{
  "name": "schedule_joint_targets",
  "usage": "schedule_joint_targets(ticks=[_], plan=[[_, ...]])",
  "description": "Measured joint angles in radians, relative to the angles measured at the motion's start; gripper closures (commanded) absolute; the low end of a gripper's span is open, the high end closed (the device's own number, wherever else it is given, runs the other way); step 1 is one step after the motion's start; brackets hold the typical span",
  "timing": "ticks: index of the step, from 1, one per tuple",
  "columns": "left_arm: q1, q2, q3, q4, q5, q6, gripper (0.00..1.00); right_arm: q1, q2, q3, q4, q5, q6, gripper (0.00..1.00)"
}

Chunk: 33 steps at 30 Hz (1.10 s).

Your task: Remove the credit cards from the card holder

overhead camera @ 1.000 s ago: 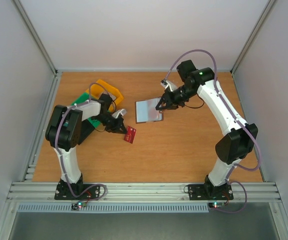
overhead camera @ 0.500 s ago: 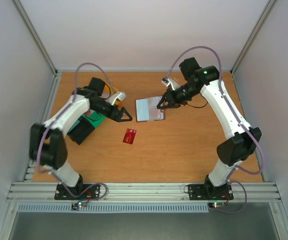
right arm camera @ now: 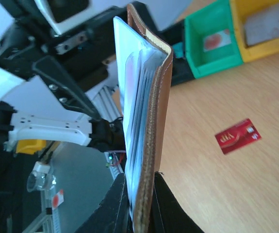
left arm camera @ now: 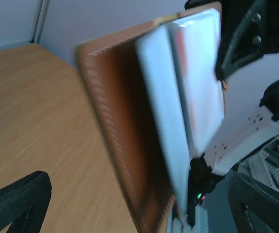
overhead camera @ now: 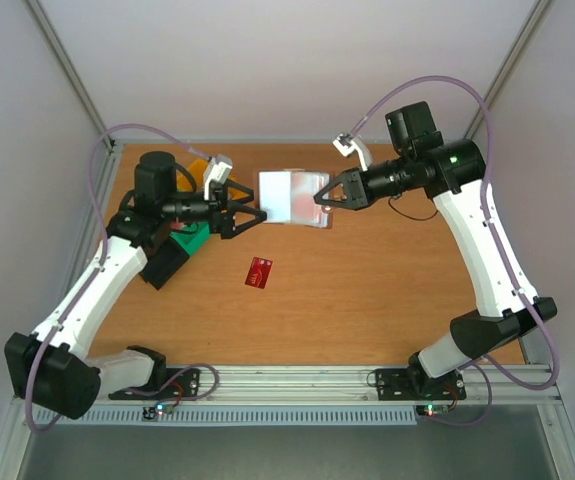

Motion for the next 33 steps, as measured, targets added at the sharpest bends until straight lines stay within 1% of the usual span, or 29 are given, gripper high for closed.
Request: schedule_joint_targets(ticks=[4,5,6,7,8,9,10,12,13,14,16,18,23,26,28,30,33], plan=[[-0.032,0.023,-0.009,0.157,-0.021,-0.179,0.01,0.023,-0.002,0.008,0.045,-0.055,0.006,0.99],[-0.042,0.023,-0.009,0.195,-0.023,-0.209,0.07,0.029,-0.001,0.008,0.051,-0.062,0.006,0.99],[-0.052,0.023,-0.009,0.227,-0.021,-0.233,0.21,0.034,-0.001,0.008,0.055,-0.067,0.006,0.99],[-0.066,0.024,-0.009,0.265,-0.016,-0.260,0.39,0.038,-0.001,0.008,0.057,-0.071,0.006,0.99],[-0.079,0.028,-0.008,0.303,-0.006,-0.285,0.75,0.042,-0.001,0.008,0.059,-0.075,0.006,0.98],[-0.088,0.032,-0.010,0.335,0.003,-0.308,0.96,0.045,-0.001,0.008,0.060,-0.081,0.005,0.96],[-0.096,0.037,-0.011,0.364,0.013,-0.327,0.99,0.045,-0.001,0.008,0.061,-0.087,0.004,0.89],[-0.102,0.041,-0.016,0.403,0.025,-0.353,1.00,0.046,-0.001,0.008,0.061,-0.103,-0.002,0.73],[-0.102,0.041,-0.019,0.414,0.027,-0.361,1.00,0.046,0.000,0.008,0.060,-0.112,-0.003,0.67],[-0.102,0.041,-0.020,0.422,0.027,-0.363,1.00,0.046,0.004,0.015,0.056,-0.122,-0.008,0.62],[-0.101,0.039,-0.020,0.425,0.021,-0.365,1.00,0.040,0.014,0.035,0.050,-0.137,-0.022,0.58],[-0.102,0.033,-0.020,0.423,0.010,-0.355,1.00,0.026,0.016,0.037,0.048,-0.148,-0.028,0.57],[-0.102,-0.001,-0.020,0.424,-0.027,-0.323,1.00,-0.026,0.014,0.033,0.053,-0.154,-0.028,0.60],[-0.102,-0.014,-0.020,0.424,-0.045,-0.314,1.00,-0.029,0.014,0.032,0.053,-0.146,-0.032,0.68],[-0.102,-0.018,-0.020,0.425,-0.051,-0.308,1.00,-0.029,0.011,0.026,0.054,-0.134,-0.031,0.69],[-0.102,-0.018,-0.020,0.425,-0.055,-0.304,1.00,-0.029,0.007,0.018,0.057,-0.122,-0.027,0.69],[-0.103,-0.018,-0.020,0.425,-0.058,-0.304,1.00,-0.028,-0.002,-0.004,0.087,-0.111,-0.004,0.66]])
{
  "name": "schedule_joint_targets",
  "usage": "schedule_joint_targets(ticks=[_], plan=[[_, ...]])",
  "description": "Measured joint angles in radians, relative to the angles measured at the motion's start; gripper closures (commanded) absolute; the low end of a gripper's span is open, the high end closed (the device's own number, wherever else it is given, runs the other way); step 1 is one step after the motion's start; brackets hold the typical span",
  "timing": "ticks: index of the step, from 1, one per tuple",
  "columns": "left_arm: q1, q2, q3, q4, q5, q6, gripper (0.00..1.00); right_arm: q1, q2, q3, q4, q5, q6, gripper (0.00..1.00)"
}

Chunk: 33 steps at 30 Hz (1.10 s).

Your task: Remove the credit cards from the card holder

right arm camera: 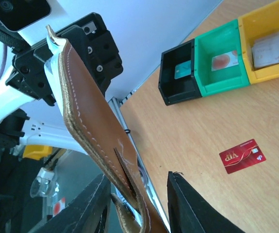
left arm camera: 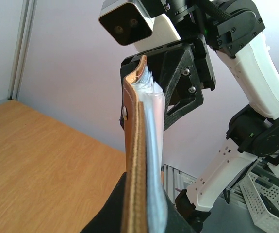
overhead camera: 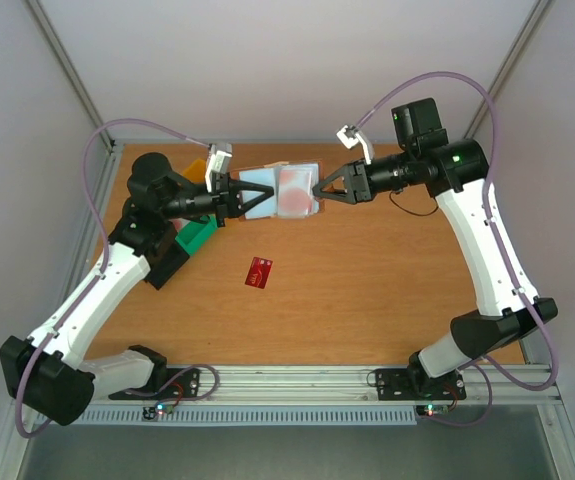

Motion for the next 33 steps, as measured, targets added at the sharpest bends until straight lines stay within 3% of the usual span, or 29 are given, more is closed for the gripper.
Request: schedule_joint_targets(ticks=[8,20,21,25,27,28,31,33], plan=[[-0.010,0.007,0.000,0.019,-0.013,-0.008,1.00,0.017,-0.027,-0.060,0.108,0.026,0.071,0.51],[-0.013,0.026,0.000,0.042,-0.031,-0.029,1.00,0.053,-0.016,-0.062,0.132,0.037,0.082,0.49],[-0.013,0.029,0.000,0.043,-0.032,-0.031,1.00,0.053,-0.012,-0.060,0.131,0.037,0.082,0.52],[-0.013,0.034,0.000,0.046,-0.039,-0.043,1.00,0.055,0.014,-0.016,0.106,0.037,0.069,0.90],[-0.013,0.035,0.000,0.051,-0.048,-0.046,1.00,0.055,0.020,0.003,0.095,0.025,0.060,0.98],[-0.013,0.036,0.000,0.051,-0.053,-0.050,0.94,0.055,0.020,0.013,0.093,0.011,0.058,0.99],[-0.013,0.041,0.000,0.053,-0.079,-0.048,0.60,0.058,0.020,0.034,0.082,0.020,0.058,0.99],[-0.015,0.041,0.004,0.032,-0.121,-0.037,0.49,0.057,0.020,0.037,0.074,0.048,0.061,0.99]])
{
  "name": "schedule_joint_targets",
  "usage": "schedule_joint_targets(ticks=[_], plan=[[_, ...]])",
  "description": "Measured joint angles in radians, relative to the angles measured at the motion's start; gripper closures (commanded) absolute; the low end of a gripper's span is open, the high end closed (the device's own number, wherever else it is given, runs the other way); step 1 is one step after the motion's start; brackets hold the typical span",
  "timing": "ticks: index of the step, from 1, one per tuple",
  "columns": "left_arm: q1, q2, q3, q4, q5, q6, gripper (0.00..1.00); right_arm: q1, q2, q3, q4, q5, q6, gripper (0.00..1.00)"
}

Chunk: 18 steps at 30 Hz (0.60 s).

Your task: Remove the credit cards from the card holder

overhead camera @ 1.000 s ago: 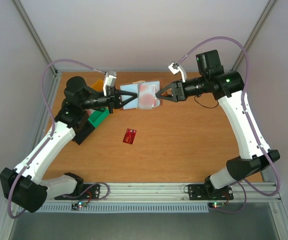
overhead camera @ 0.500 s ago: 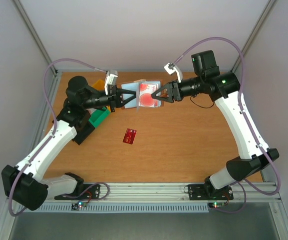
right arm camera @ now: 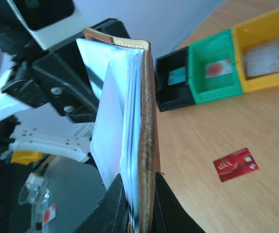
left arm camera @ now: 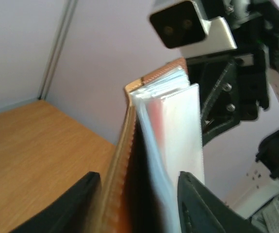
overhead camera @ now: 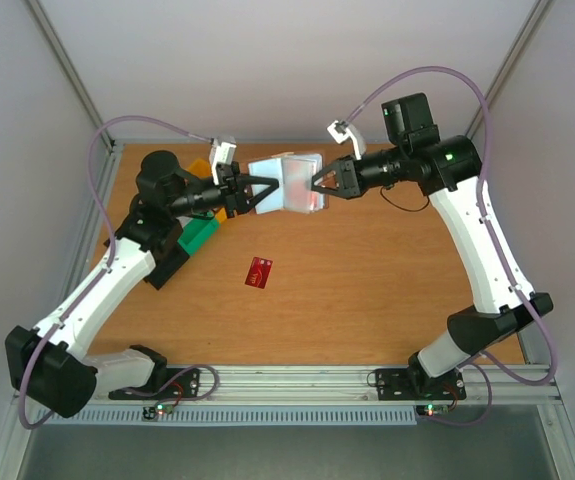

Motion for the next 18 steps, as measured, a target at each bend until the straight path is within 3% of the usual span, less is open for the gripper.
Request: schedule_joint_targets(ticks=[4,10,12,15,18], plan=[[-0.002,0.000,0.020,-0.107,-0.126,0.071,0.46,0.000,0.045,0.080,-0.085,0.192,0.044,0.99],[-0.002,-0.016,0.038,-0.256,-0.295,0.192,0.49,0.018,0.253,0.298,-0.322,0.821,0.187,0.99],[-0.002,-0.017,0.038,-0.283,-0.311,0.205,0.51,0.032,0.333,0.342,-0.374,0.957,0.211,0.99],[-0.002,-0.017,0.037,-0.287,-0.295,0.200,0.53,0.077,0.437,0.397,-0.410,1.105,0.230,0.99],[-0.007,-0.017,0.037,-0.271,-0.259,0.183,0.57,0.122,0.463,0.425,-0.430,1.129,0.235,0.99]])
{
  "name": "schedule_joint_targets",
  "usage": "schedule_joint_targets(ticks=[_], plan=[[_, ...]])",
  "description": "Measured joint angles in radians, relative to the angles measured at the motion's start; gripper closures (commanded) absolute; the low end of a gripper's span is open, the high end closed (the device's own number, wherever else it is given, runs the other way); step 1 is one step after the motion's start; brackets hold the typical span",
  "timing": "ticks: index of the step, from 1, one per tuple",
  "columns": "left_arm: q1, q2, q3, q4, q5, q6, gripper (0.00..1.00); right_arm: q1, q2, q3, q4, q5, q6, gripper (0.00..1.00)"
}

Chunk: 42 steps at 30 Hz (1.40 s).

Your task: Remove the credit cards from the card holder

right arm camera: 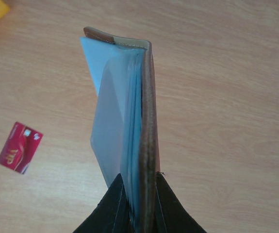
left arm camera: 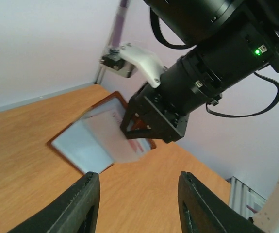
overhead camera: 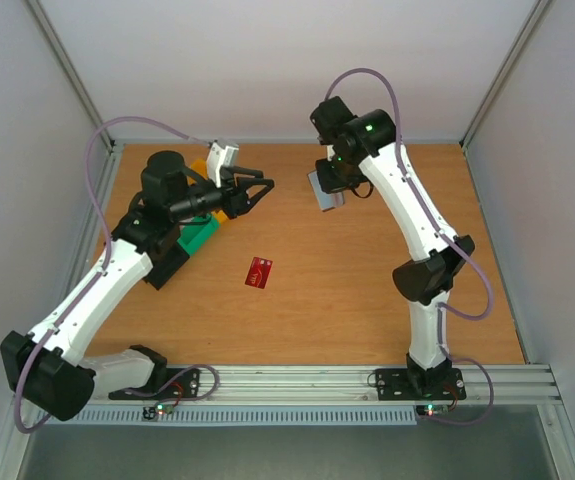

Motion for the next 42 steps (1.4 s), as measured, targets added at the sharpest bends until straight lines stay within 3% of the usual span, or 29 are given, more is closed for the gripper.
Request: schedule_joint_targets(ticks=[5,10,13,17,25,35,42], plan=[[-0.077,0.004,-0.004,0.043,0.052,-0.033,0.61,0.052,-0.006,0.061,-0.019,-0.045,-0.011,0.99],[-0.142,0.023,-0.025,0.103,0.064,-0.109,0.66,0.058,-0.053,0.033,-0.004,-0.269,-0.077,0.99],[-0.142,0.038,-0.026,0.105,0.058,-0.127,0.63,0.058,-0.110,0.000,0.025,-0.368,-0.106,0.99],[-0.159,0.047,-0.024,0.133,0.085,-0.111,0.59,0.060,-0.129,0.047,0.024,-0.368,-0.107,0.99],[-0.264,0.098,0.048,0.139,0.125,0.067,0.64,0.059,-0.113,0.083,0.064,-0.463,-0.066,0.99],[-0.263,0.106,0.079,-0.065,-0.104,0.352,0.66,0.060,-0.114,0.083,0.085,-0.533,-0.059,0.99],[-0.248,0.052,0.067,-0.110,-0.207,0.429,0.65,0.060,-0.136,0.064,0.085,-0.554,-0.069,0.99]])
